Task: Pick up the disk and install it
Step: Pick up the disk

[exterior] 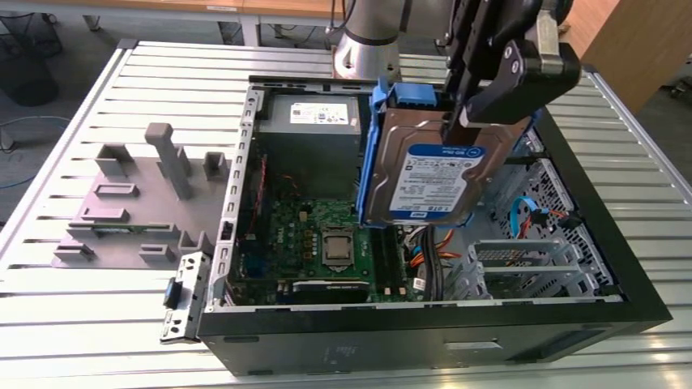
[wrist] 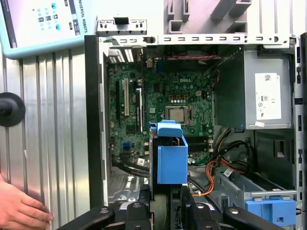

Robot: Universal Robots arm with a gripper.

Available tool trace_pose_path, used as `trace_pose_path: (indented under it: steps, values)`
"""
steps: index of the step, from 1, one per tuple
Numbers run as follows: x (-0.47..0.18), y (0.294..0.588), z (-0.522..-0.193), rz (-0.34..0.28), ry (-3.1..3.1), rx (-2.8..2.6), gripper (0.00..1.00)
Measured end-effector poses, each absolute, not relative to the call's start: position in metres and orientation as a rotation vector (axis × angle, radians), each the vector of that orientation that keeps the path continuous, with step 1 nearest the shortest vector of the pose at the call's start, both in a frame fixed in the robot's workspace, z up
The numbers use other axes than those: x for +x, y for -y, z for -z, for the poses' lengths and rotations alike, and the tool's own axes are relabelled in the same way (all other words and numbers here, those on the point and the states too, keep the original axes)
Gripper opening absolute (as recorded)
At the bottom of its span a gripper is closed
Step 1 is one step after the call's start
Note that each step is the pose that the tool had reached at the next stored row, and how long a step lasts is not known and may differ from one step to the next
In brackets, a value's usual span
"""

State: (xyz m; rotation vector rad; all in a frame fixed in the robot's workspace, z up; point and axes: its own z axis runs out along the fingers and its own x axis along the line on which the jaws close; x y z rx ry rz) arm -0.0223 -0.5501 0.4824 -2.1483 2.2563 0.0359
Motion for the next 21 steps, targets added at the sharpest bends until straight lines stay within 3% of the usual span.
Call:
trace_pose_path:
  steps: [21]
  values:
    - [-0.0182, 0.5551, -0.4822, -0.036, -2.256, -2.148, 0.35]
